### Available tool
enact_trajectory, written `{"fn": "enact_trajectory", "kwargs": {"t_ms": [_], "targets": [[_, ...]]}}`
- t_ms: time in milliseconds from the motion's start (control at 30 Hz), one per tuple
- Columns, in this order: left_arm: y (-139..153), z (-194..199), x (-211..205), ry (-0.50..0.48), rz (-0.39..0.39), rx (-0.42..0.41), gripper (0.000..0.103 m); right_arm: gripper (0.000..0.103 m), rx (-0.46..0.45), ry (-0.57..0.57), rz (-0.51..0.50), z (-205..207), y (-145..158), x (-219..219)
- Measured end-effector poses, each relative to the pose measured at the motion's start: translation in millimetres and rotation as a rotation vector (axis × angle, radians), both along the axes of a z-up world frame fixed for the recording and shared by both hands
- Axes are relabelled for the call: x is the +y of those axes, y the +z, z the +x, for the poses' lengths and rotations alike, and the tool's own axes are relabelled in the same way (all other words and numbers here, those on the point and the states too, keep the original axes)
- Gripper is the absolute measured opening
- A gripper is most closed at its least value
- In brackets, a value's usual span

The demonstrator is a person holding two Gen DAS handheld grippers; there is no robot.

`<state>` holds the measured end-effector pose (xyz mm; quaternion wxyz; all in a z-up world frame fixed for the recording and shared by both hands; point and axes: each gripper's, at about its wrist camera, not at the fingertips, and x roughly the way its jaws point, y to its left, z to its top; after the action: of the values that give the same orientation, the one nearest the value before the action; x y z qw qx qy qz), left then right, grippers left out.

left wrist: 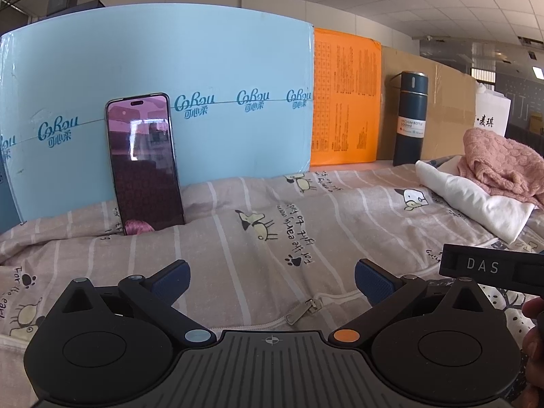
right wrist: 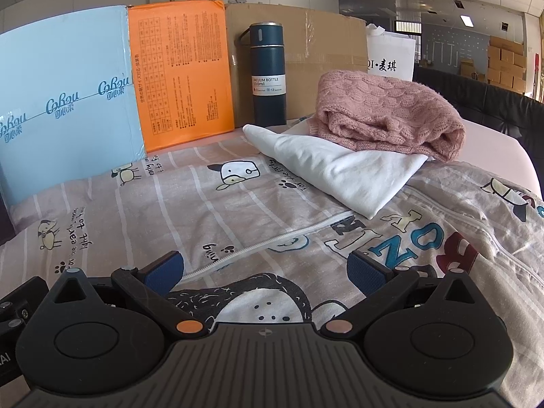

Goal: Fold clothes
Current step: 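Turn both tools toward the brown jacket beside the bed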

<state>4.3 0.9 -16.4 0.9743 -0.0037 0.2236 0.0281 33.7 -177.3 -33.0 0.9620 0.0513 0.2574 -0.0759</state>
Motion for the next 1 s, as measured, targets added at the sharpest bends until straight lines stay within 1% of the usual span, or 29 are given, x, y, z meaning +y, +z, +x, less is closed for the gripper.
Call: {"fn": "enact_trajectory", "kwargs": {"t_ms": [67, 233, 333, 500, 767, 867, 1000], "targets": [[0, 0, 0, -0.003, 0.000, 0.002, 0.103, 0.103, 0.001, 0.001, 0.001, 0, 0, 0], [5, -1, 5, -0.009, -0.043, 0.027, 0.103, 0.103, 0.001, 0.002, 0.000, -1, 0, 0], [7, -1, 5, -0.010, -0.047, 0.041, 0.103, 0.103, 0.002, 0.004, 0.002, -1, 1, 0], [11, -4, 1, -0.014, -0.013, 0.029, 0.103, 0.103, 0.007, 0.013, 0.009, -2, 1, 0], [25, -17, -7, -0.011, 0.054, -0.021, 0.103, 0.103, -0.004, 0.043, 0.043, -8, 5, -2], [29, -23, -5, 0.011, 0.076, -0.027, 0.103, 0.103, -0.008, 0.051, 0.048, -10, 6, -1], [33, -33, 0, 0.047, 0.085, -0.024, 0.103, 0.103, -0.016, 0.067, 0.058, -13, 7, -1]]}}
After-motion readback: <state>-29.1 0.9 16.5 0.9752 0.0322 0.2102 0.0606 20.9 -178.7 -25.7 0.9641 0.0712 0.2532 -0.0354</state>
